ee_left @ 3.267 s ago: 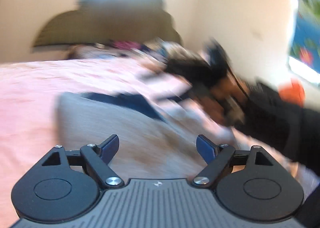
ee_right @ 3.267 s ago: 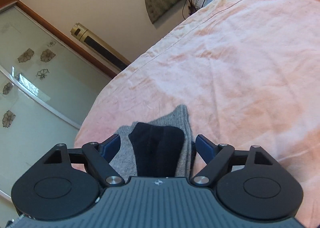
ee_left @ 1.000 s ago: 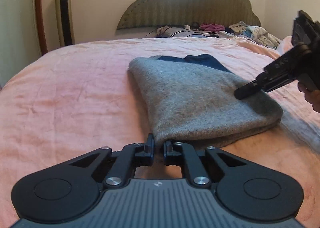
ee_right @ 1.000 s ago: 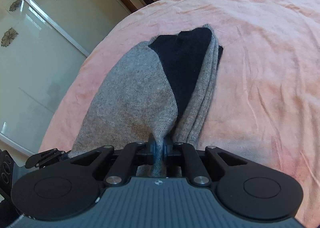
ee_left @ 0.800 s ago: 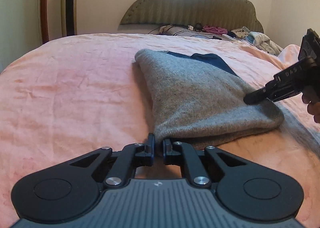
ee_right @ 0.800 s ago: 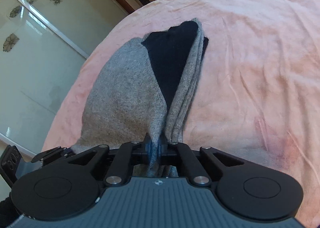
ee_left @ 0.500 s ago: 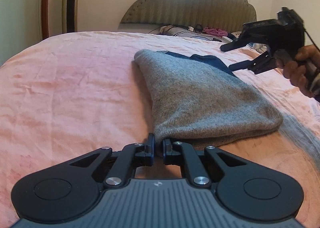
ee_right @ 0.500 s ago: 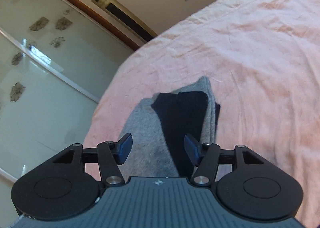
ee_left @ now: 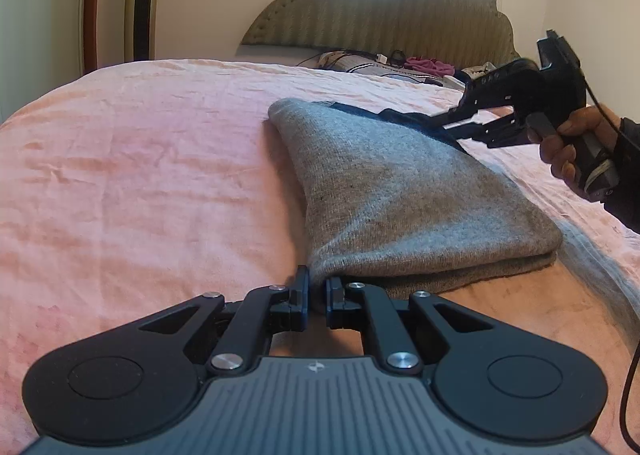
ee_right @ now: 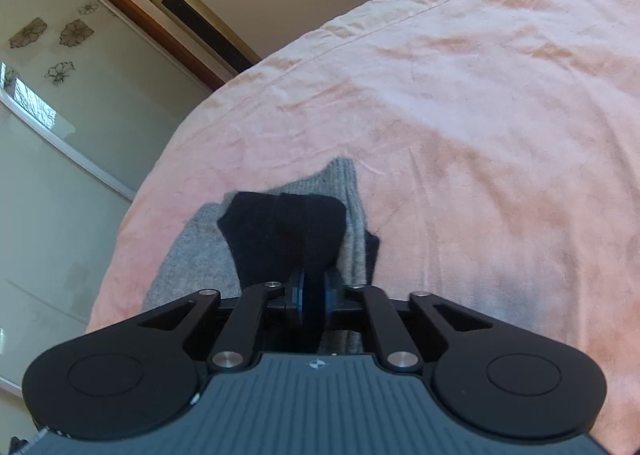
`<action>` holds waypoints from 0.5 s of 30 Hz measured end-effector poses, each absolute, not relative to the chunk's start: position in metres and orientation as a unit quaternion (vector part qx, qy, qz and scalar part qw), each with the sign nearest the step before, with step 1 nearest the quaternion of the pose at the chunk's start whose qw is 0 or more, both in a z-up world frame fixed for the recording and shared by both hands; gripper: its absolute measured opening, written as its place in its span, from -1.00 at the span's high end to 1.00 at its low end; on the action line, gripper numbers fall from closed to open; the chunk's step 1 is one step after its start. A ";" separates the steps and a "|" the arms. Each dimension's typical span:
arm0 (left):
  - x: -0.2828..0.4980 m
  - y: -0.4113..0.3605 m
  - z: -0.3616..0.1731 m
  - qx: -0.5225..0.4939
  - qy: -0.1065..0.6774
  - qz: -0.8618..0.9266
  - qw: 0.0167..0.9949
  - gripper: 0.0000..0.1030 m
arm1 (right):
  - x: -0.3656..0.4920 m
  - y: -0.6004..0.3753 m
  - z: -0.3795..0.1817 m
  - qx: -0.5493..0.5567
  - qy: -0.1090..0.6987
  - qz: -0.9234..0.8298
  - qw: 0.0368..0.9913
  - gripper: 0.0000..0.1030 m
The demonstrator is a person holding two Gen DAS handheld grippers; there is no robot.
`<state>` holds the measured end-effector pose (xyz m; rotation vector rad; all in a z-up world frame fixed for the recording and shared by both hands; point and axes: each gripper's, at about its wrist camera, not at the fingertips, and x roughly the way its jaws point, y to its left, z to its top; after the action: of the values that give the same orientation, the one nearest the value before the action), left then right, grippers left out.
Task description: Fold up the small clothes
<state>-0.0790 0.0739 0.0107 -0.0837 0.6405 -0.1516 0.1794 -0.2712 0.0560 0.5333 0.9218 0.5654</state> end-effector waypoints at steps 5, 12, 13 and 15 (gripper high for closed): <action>-0.079 0.074 0.011 -0.039 0.314 -0.074 0.946 0.86 | 0.166 -0.237 0.095 0.187 0.379 0.301 0.855 0.06; -0.083 0.075 0.014 -0.038 0.313 -0.076 0.946 0.81 | 0.178 -0.204 0.051 0.086 0.401 0.291 0.864 -0.23; -0.088 0.078 0.018 -0.044 0.308 -0.080 0.947 0.81 | 0.179 -0.209 0.056 0.105 0.414 0.282 0.859 -0.18; -0.102 0.089 0.033 -0.076 0.284 -0.101 0.950 0.80 | 0.166 -0.219 0.072 0.115 0.423 0.267 0.858 -0.19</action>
<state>-0.1017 0.0892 0.0330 -0.1552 0.5773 -0.2058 0.1655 -0.2194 0.0723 0.2413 0.8877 0.5601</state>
